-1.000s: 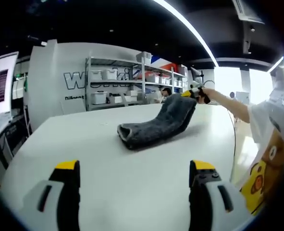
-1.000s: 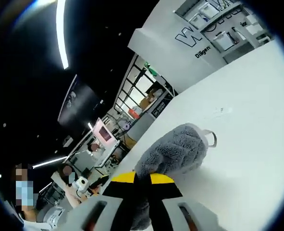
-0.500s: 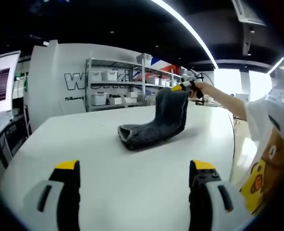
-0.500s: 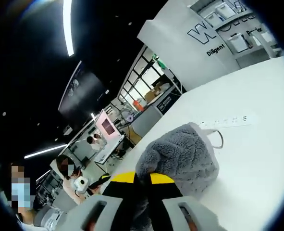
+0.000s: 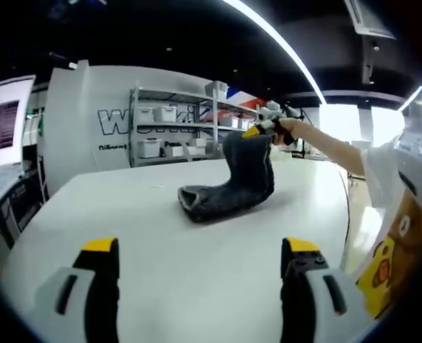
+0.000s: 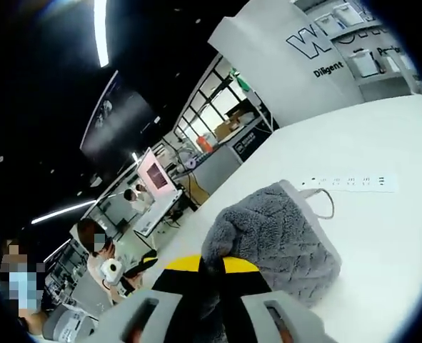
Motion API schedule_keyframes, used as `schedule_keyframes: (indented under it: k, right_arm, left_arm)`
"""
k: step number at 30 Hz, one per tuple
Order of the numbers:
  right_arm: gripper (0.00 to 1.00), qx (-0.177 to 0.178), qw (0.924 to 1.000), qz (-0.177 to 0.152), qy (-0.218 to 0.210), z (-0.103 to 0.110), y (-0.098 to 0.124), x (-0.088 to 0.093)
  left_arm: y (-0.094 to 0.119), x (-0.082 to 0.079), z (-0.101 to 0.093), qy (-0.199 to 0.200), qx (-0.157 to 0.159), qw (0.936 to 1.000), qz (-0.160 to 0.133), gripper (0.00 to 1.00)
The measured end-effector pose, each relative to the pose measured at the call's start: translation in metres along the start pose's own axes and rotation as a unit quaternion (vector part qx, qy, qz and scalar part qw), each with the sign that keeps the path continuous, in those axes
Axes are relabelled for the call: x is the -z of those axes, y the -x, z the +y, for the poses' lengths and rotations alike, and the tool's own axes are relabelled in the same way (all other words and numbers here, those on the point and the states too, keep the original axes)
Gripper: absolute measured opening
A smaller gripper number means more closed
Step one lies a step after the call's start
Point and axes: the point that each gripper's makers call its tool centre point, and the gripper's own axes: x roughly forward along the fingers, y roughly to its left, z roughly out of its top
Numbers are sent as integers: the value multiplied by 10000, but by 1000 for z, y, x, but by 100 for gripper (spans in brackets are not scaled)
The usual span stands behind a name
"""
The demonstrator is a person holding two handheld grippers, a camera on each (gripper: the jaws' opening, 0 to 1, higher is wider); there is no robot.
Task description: Fold the towel on the table until its edges align and the towel forms a compact rectangular stack.
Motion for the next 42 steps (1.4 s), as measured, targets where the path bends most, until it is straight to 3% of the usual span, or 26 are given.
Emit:
schedule_keyframes:
  k: [5,21,42]
  right_arm:
    - [8,-33,9999,122,57,6,-11,5]
    - [8,30,9994,310,163,6,-31,-7]
    - [8,260,9936,1052,314,0,-87,16]
  left_arm:
    - [3,1,3,38,-44,10000,-28,99]
    - [6,7,7,118,-72,9999,-47,99]
    - [14,9,11,158,-141,9997,-81,99]
